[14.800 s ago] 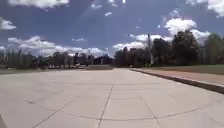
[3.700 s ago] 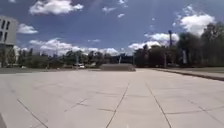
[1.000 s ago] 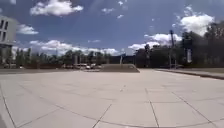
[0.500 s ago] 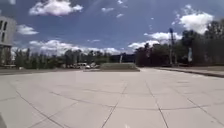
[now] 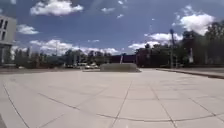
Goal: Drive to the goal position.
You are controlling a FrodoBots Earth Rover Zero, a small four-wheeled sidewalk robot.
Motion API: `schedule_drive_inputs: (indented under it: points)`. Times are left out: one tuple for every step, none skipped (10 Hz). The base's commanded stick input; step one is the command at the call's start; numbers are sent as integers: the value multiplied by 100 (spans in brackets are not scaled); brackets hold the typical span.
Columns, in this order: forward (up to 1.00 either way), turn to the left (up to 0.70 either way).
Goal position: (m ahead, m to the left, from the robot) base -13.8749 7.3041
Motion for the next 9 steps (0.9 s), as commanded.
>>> schedule_drive_inputs:
  points:
    - [70,0]
    - [70,0]
    - [70,0]
    - [70,0]
    - [70,0]
    - [70,0]
    - [70,0]
    - [70,0]
    - [70,0]
